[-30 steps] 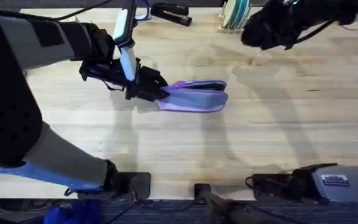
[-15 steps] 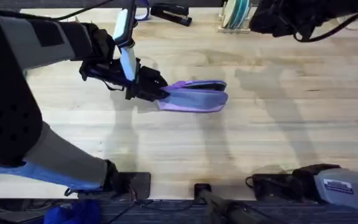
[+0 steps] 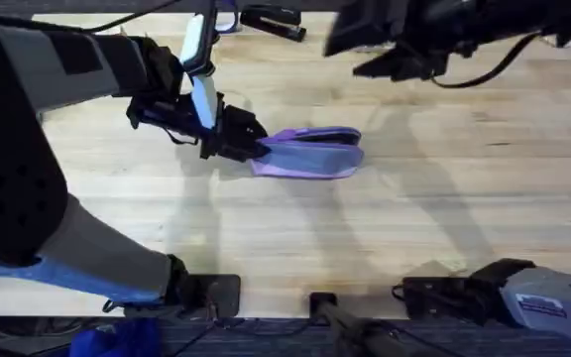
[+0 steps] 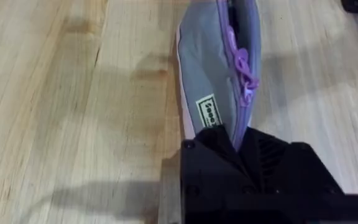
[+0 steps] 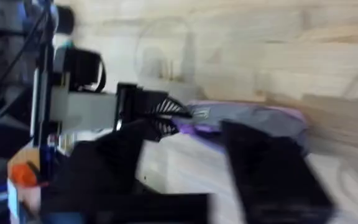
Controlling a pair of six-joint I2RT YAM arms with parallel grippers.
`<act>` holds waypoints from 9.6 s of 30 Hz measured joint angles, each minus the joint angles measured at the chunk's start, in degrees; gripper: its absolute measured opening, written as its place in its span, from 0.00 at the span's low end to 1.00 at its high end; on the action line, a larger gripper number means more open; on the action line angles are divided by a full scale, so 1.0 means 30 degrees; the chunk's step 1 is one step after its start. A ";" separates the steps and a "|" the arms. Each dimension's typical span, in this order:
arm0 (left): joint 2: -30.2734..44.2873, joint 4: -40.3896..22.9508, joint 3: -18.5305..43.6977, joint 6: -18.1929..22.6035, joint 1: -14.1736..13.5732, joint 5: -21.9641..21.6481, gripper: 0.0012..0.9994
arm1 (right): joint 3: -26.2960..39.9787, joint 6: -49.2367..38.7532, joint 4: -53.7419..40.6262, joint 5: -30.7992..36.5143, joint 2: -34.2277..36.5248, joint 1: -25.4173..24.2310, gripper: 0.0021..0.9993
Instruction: Unzip the bag, pick up the pens from the table one at a time and place them inside, then zip the bag closed.
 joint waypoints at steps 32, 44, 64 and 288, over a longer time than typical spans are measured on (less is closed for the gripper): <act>0.0000 0.0002 -0.0002 0.0000 0.0000 0.0000 0.04 | 0.0202 0.0777 0.0609 0.0100 0.0000 0.2839 1.00; 0.0000 0.0000 0.0001 0.0000 0.0000 0.0000 0.04 | 0.1348 -0.7213 0.0384 0.1695 0.0000 0.4342 1.00; 0.0000 0.0000 0.0003 0.0000 0.0000 0.0000 0.04 | 0.1355 -2.9928 -0.0481 0.2130 0.0000 0.5211 1.00; 0.0000 0.0189 0.0003 0.0000 0.0000 0.0080 0.04 | 0.2594 -2.0233 -0.2939 0.1685 0.2703 0.2610 1.00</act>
